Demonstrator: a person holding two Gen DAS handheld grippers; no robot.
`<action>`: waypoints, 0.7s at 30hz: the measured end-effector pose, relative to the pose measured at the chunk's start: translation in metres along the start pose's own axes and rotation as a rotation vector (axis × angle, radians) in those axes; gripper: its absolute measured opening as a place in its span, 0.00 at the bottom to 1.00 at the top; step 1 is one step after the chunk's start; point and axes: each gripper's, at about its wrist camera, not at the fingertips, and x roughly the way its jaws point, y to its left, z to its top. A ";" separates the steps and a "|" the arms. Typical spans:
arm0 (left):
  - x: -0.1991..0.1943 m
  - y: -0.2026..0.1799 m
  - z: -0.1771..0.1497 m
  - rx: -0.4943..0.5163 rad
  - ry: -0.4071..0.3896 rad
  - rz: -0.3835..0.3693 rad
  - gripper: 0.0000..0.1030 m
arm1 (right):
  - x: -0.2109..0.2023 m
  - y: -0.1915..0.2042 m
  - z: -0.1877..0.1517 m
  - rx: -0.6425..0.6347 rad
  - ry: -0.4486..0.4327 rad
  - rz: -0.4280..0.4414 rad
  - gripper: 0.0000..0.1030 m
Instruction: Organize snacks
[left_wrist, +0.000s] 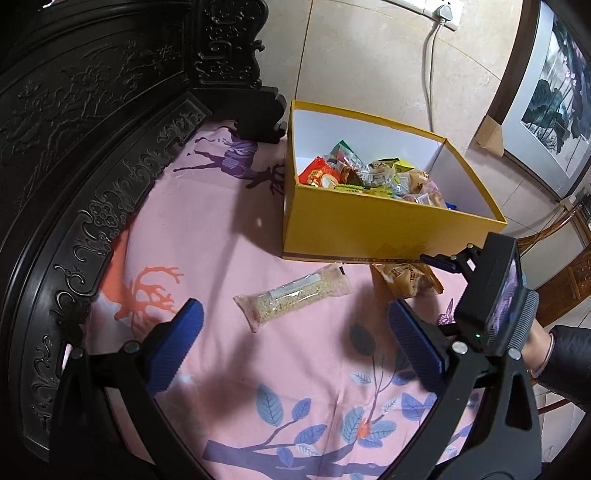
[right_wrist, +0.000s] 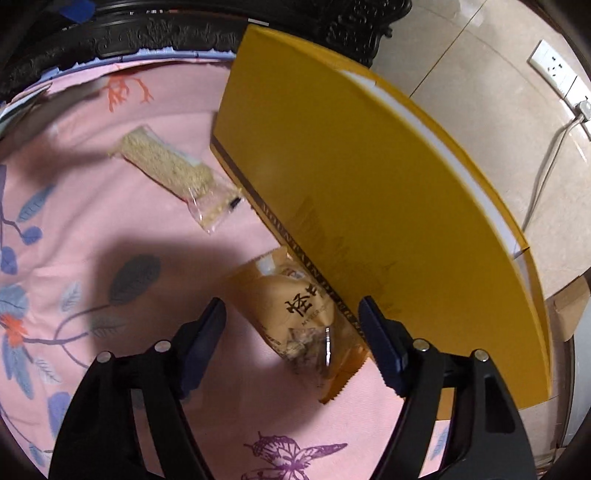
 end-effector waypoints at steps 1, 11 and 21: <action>0.001 0.001 0.000 -0.003 0.003 0.002 0.98 | 0.001 -0.001 0.000 0.009 -0.007 0.001 0.69; 0.007 0.004 -0.002 -0.021 0.028 -0.008 0.98 | 0.008 -0.012 -0.001 0.096 -0.019 0.039 0.58; 0.010 0.004 -0.006 0.006 0.019 -0.016 0.98 | -0.009 -0.024 -0.004 0.090 -0.029 -0.013 0.31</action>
